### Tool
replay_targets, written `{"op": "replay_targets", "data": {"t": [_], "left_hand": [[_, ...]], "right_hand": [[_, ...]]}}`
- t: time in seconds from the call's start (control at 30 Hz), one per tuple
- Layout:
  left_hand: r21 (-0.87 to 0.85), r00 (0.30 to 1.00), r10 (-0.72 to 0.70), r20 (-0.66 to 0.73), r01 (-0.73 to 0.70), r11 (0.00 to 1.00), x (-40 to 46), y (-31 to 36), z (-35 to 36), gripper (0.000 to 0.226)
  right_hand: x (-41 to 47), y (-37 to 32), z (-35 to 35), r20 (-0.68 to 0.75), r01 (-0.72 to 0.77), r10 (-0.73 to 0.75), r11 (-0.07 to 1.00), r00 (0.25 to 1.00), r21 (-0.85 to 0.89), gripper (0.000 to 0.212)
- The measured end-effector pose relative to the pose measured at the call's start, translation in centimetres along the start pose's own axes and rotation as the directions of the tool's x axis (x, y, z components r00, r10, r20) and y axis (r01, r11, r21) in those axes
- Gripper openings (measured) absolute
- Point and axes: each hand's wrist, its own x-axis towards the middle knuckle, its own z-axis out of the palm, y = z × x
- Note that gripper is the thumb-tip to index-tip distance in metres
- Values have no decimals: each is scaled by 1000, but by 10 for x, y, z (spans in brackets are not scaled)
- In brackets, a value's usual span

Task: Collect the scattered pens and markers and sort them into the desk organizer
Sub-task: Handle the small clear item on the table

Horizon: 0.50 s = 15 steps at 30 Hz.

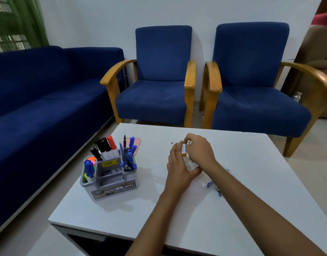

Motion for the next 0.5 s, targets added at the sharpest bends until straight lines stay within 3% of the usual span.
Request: {"op": "replay_targets", "data": {"t": [0.1,0.27,0.4,0.5], "left_hand": [[7,990,-73,125,72,997,8,-1,1,98],[46,999,-1,45,-1,999,3,6,-7,98],[209,992,-4,124,-22,978,7,21,-15,100],[229,989,-21,148,-14,973,10,22,-14,103]], "right_hand": [[7,0,-2,93,-45,40,997,995,57,23],[16,-3,-17,238,-89,61,990,969,109,34],[18,-4,-26,156,-47,10,972,988,231,26],[17,-1,-30,105,-8,-21,964,994,267,21]]}}
